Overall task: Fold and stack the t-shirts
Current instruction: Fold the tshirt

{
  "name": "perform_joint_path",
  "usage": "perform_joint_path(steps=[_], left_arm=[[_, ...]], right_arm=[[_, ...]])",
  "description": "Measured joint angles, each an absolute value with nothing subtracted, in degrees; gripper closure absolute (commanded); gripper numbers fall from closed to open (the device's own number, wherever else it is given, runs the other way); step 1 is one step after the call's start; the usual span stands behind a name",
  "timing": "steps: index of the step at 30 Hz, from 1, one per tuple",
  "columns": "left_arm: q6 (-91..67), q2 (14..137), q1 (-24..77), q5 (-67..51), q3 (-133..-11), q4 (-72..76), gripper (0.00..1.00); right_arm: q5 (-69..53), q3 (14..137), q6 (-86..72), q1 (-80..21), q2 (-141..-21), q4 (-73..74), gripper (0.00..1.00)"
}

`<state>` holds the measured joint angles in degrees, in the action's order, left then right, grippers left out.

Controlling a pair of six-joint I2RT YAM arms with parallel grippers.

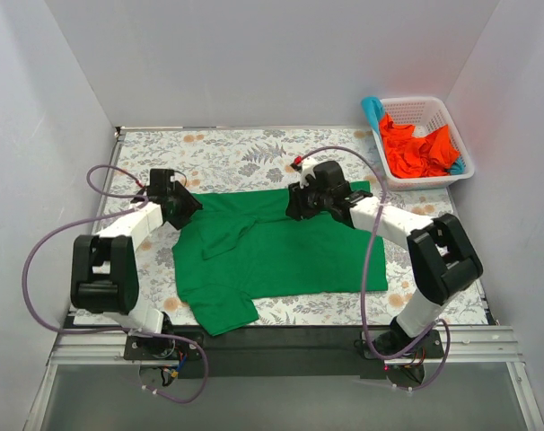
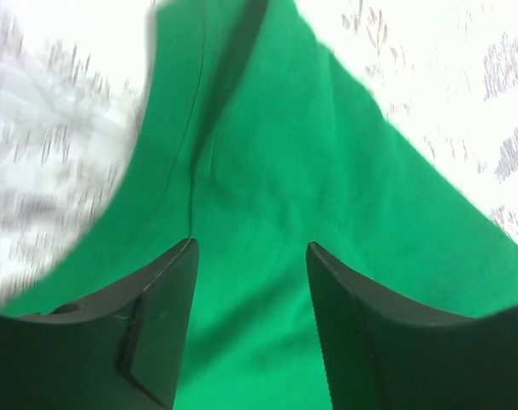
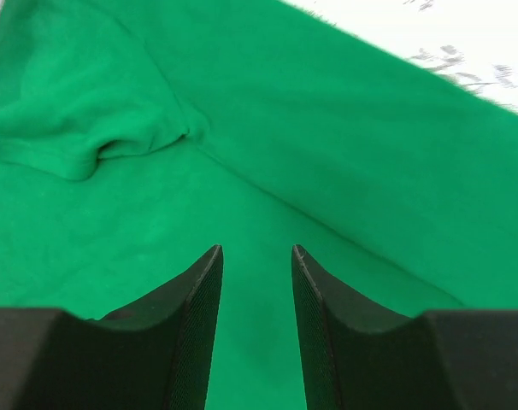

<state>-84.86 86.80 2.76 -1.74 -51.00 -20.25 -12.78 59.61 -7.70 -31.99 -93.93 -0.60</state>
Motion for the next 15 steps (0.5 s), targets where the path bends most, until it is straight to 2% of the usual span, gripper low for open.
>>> perform_joint_path(steps=[5, 12, 14, 15], left_arm=[[-82.30, 96.90, 2.72, -0.16, -56.49, -15.97, 0.55], [-80.75, 102.32, 2.68, -0.03, -59.61, -13.13, 0.52], [-80.60, 102.74, 2.68, -0.14, -59.64, -12.49, 0.53], [-80.40, 102.87, 2.68, -0.16, -59.64, -12.12, 0.58]], right_arm=[[-9.74, 60.10, -7.25, -31.90, -98.02, -0.84, 0.56], [-5.91, 58.50, -6.72, -19.35, -97.58, -1.65, 0.54], [-5.26, 57.36, -6.63, -15.79, -97.08, -1.61, 0.54], [-5.02, 56.86, -6.63, -14.15, -96.84, -1.52, 0.54]])
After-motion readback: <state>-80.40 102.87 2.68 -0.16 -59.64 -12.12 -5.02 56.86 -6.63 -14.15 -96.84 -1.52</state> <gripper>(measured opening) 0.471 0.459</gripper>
